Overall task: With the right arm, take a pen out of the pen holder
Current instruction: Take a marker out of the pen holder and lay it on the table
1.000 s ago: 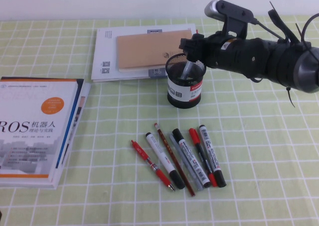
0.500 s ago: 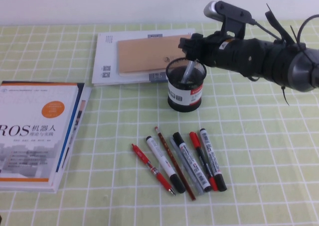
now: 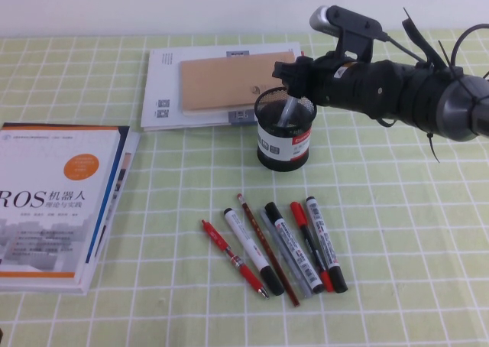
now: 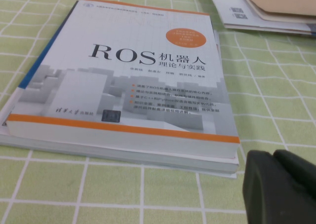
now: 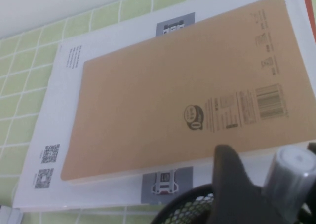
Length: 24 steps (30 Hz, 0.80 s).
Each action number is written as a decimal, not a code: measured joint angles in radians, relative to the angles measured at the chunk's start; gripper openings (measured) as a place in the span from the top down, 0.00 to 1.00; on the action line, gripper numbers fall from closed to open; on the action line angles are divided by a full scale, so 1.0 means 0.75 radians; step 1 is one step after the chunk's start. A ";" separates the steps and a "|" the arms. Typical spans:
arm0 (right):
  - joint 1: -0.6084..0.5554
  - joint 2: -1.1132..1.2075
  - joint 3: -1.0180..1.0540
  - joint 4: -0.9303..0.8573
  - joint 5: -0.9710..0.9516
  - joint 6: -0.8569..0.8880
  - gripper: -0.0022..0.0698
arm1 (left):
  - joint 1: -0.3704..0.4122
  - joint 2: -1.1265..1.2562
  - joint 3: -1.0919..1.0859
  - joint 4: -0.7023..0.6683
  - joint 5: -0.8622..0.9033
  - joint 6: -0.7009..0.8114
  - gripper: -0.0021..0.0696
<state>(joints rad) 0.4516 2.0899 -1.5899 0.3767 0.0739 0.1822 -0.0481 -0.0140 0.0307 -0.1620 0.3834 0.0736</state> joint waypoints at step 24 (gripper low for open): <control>0.000 -0.204 0.000 -0.113 0.073 -0.065 0.85 | 0.000 0.000 0.000 0.000 0.000 0.000 0.98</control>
<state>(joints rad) 0.4516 1.9367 -1.5899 0.2920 0.1289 0.1334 -0.0481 -0.0140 0.0307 -0.1620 0.3834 0.0736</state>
